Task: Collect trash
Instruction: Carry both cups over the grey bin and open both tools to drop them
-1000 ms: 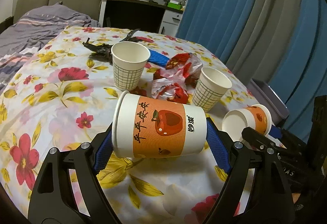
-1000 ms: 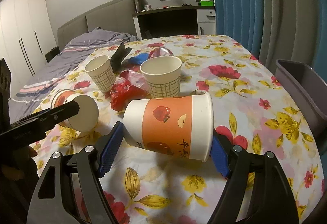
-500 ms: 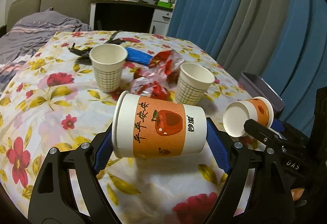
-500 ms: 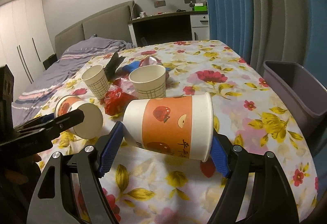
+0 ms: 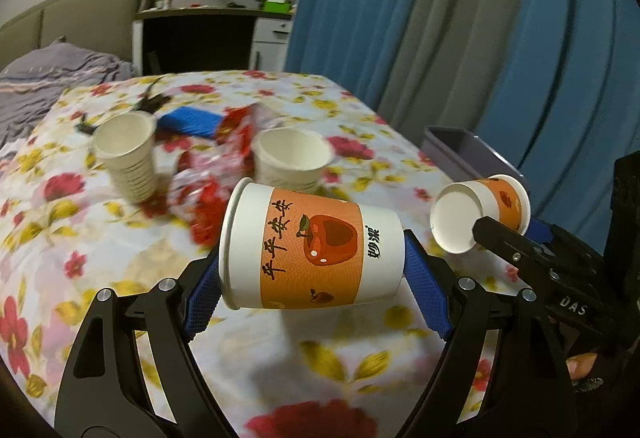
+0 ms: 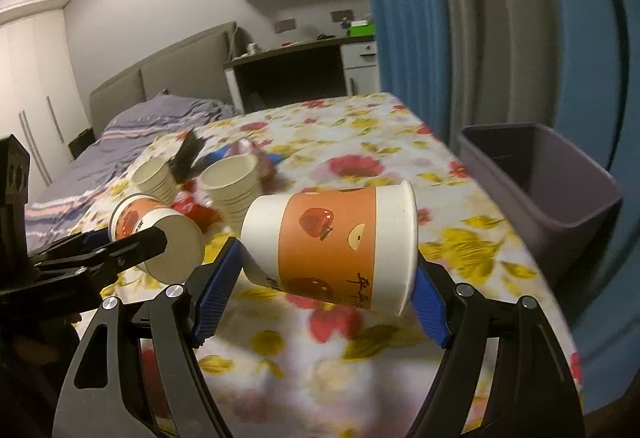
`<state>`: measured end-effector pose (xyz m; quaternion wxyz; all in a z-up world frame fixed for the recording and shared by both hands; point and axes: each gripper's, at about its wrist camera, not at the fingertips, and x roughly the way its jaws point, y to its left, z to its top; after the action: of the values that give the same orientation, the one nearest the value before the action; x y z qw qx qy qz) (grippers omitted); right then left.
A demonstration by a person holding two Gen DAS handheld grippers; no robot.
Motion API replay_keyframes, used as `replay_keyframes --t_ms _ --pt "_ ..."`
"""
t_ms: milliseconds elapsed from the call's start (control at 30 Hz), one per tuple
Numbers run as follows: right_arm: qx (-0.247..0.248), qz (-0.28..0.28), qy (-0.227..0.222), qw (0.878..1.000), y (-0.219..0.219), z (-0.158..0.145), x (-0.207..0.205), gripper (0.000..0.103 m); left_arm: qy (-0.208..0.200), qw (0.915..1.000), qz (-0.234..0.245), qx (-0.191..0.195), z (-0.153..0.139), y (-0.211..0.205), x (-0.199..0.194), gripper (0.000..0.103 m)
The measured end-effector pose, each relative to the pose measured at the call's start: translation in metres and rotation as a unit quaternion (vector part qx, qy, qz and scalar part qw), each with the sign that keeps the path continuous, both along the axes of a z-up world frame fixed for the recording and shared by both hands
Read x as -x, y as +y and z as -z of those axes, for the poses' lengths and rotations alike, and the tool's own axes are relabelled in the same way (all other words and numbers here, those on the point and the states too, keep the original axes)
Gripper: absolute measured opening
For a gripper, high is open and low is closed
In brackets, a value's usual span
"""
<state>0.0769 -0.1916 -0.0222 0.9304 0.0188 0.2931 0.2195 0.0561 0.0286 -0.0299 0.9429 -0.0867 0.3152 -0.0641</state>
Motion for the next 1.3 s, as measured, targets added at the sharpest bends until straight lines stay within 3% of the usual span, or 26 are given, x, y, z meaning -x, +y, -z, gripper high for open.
replay_keyframes --t_ms 233,633,900,1300 --pt "0.003 0.056 -0.014 0.998 -0.052 -0.015 -0.023 0.076 -0.024 0.9984 0.051 0.000 -0.026 -0.055 -0.032 0.081" --pt "0.019 0.178 -0.032 0.983 -0.146 -0.034 -0.088 0.076 -0.048 0.9917 0.119 0.011 -0.055 -0.158 -0.134 0.081" --pt "0.027 0.215 -0.009 0.976 -0.176 -0.016 -0.125 0.076 -0.021 0.9872 0.155 0.032 -0.041 -0.213 -0.201 0.081" --pt "0.029 0.219 0.015 0.975 -0.189 0.006 -0.140 0.076 0.024 0.9843 0.171 0.036 -0.007 -0.249 -0.255 0.081"
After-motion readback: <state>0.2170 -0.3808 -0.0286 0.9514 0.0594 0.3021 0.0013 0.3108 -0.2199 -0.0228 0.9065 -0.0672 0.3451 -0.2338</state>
